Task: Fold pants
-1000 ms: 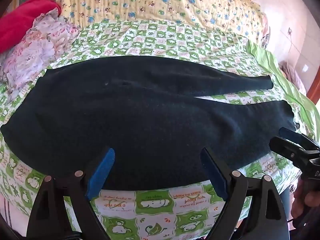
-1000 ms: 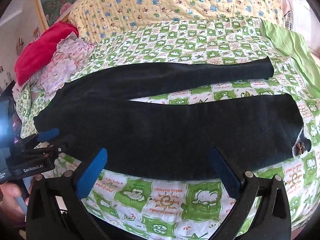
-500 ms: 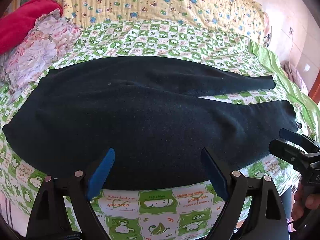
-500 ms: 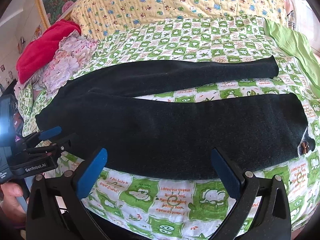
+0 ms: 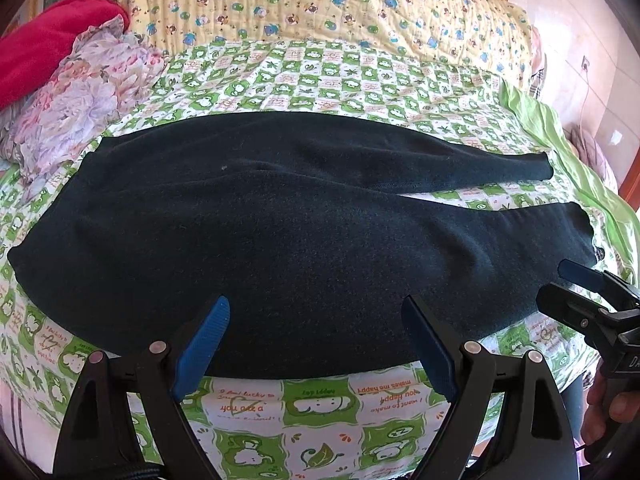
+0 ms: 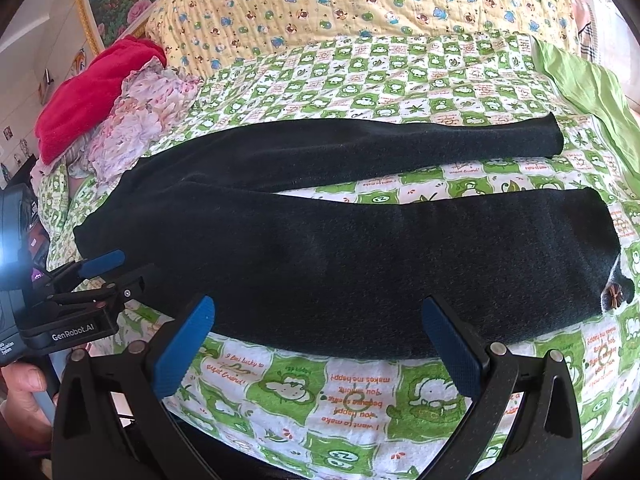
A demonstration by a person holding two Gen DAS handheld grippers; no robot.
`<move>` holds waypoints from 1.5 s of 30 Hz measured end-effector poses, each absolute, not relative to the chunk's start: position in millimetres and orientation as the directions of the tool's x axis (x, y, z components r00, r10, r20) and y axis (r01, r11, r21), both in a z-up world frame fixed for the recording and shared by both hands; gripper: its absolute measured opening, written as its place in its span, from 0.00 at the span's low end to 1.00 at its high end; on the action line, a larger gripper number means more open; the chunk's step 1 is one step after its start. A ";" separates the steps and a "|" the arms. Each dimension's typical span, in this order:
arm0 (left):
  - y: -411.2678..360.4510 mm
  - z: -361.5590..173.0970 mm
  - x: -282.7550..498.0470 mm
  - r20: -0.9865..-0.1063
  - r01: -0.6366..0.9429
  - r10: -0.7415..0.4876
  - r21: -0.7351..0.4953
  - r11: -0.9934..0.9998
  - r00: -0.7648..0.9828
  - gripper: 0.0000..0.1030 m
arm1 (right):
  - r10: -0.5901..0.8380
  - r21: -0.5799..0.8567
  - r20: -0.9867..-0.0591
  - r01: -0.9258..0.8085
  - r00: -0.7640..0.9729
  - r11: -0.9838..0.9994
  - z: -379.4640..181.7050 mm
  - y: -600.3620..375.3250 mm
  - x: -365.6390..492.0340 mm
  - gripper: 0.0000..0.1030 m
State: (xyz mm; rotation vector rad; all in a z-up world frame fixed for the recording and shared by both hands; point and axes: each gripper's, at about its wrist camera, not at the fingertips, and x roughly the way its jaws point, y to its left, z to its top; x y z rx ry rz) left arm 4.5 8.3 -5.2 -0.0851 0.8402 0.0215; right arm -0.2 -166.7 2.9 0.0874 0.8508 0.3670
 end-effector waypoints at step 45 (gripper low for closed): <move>7.5 18.9 81.0 -0.752 0.137 -0.111 -0.029 0.990 0.650 0.86 | 0.316 0.227 -0.698 -0.219 0.643 0.949 23.8 -219.1 43.9 1.00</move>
